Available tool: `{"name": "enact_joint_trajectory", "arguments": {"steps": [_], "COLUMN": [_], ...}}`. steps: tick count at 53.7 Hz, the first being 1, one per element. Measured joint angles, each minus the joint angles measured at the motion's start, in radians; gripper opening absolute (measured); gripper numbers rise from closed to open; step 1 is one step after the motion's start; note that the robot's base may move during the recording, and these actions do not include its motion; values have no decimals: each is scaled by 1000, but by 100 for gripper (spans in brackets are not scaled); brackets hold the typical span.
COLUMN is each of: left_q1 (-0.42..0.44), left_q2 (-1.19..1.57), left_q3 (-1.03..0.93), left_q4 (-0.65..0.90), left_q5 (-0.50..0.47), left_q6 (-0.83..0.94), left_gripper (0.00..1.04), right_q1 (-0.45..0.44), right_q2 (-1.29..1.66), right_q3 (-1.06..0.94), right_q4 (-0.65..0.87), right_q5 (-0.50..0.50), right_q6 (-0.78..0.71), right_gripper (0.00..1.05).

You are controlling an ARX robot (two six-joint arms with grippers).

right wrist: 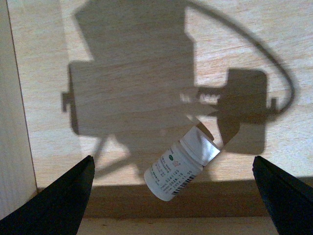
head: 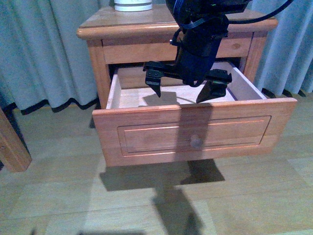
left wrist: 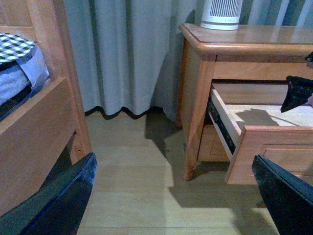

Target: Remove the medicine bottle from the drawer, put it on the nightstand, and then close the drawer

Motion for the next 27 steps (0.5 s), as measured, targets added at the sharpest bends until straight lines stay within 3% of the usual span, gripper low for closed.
{"name": "enact_joint_trajectory", "arguments": {"steps": [27], "left_q1": [0], "left_q2": [0], "left_q3": [0], "left_q4": [0], "left_q5": [0], "left_q6": [0], "left_gripper": [98], "right_q1": [1], "right_q2": [90], "right_q3": [27], "right_q4": [-2], "right_q5": [-21], "right_q6": [4], "right_gripper": [98]}}
